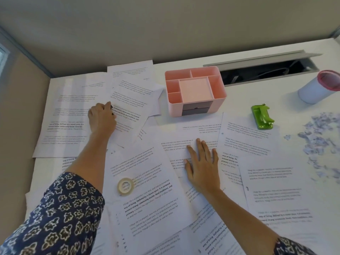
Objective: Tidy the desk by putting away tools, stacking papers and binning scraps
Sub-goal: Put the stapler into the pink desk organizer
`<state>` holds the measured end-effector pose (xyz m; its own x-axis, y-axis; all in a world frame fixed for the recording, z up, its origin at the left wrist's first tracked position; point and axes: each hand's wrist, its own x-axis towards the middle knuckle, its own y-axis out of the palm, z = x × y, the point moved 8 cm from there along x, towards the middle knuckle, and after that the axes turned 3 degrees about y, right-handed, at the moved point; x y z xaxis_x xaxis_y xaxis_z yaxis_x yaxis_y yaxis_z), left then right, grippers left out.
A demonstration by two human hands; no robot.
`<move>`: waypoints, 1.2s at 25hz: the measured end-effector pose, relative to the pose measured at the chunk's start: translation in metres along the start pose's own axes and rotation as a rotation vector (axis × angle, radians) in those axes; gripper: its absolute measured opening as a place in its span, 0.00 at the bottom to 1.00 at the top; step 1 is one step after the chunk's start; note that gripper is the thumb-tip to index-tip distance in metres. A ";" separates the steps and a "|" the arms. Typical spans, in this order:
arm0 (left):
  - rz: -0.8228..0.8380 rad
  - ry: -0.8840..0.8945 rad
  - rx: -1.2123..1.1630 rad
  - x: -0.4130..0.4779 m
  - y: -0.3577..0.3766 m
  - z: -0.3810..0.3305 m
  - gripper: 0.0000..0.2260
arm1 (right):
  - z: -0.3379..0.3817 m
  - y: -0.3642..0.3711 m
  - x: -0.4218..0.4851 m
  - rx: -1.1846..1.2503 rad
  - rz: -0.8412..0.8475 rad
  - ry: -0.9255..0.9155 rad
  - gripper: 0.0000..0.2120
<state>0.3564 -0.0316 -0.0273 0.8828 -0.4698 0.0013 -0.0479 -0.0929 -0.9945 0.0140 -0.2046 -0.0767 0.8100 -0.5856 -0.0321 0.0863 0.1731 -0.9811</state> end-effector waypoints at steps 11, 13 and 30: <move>-0.178 -0.058 -0.350 -0.033 -0.053 -0.047 0.22 | 0.001 -0.001 -0.001 0.013 0.017 -0.004 0.26; -0.207 -0.024 -0.464 -0.039 -0.065 -0.068 0.23 | 0.001 -0.002 -0.001 0.025 0.015 -0.008 0.26; -0.037 0.187 -1.035 -0.047 -0.100 -0.180 0.22 | 0.001 -0.003 -0.002 0.085 0.000 -0.022 0.26</move>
<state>0.2360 -0.1584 0.0911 0.8101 -0.5708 0.1337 -0.4756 -0.7732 -0.4195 0.0123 -0.2032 -0.0732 0.8223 -0.5685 -0.0270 0.1345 0.2401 -0.9614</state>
